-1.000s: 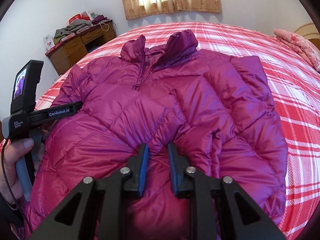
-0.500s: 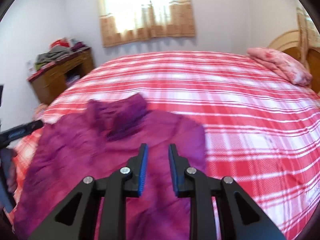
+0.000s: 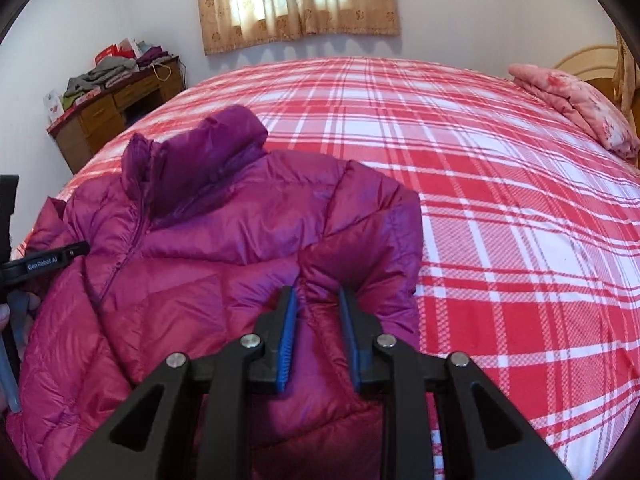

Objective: Fold large clothes

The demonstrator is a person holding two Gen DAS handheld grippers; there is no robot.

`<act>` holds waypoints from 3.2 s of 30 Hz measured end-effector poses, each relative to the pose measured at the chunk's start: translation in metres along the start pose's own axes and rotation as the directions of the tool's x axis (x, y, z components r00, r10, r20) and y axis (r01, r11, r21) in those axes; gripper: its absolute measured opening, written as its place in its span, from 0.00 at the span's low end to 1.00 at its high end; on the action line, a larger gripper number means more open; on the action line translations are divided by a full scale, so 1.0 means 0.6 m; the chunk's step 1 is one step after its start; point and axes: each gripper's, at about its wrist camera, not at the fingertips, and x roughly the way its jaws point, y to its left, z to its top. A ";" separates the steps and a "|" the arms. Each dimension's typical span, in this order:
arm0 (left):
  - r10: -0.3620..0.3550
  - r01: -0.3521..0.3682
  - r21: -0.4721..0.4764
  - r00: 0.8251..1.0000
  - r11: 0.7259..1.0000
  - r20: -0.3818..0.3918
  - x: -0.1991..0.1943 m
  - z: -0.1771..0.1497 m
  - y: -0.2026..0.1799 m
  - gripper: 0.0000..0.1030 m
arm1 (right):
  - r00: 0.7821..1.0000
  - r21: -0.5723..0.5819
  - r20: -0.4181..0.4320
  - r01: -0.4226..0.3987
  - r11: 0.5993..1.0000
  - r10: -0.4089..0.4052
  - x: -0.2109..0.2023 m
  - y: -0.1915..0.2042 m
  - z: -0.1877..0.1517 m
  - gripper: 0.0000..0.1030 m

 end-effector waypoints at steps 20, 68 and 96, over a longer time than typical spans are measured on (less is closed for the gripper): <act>0.014 -0.014 0.002 1.000 1.000 -0.009 0.009 0.004 -0.008 0.99 | 1.000 -0.003 -0.015 0.008 1.000 -0.008 0.011 0.002 -0.008 0.26; -0.289 0.283 0.299 0.957 0.911 -0.024 0.008 0.195 -0.131 0.11 | 0.988 -0.151 -0.155 -0.046 0.987 0.022 0.095 0.086 0.210 0.13; -0.373 0.293 0.280 0.880 0.914 0.295 -0.143 0.070 -0.021 0.89 | 0.996 -0.323 -0.057 0.047 0.945 -0.069 0.080 0.080 0.086 0.09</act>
